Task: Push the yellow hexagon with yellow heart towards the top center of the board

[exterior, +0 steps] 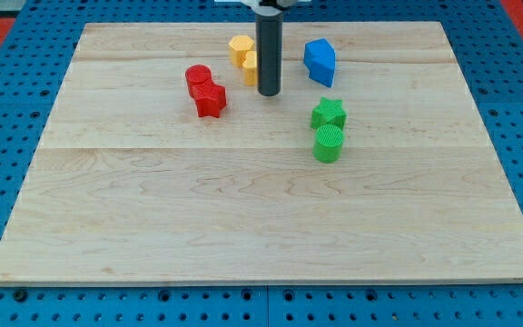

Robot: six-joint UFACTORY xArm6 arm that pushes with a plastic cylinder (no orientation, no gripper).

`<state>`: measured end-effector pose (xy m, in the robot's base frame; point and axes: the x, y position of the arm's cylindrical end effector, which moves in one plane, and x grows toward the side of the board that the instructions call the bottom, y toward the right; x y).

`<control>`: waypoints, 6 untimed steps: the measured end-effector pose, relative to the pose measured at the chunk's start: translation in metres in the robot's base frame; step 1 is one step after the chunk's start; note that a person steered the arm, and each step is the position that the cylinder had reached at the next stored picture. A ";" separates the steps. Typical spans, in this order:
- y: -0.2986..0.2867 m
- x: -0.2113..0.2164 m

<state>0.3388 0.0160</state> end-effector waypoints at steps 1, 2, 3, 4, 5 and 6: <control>-0.008 -0.016; -0.038 -0.035; -0.065 -0.049; -0.071 -0.055; -0.071 -0.058; -0.061 -0.056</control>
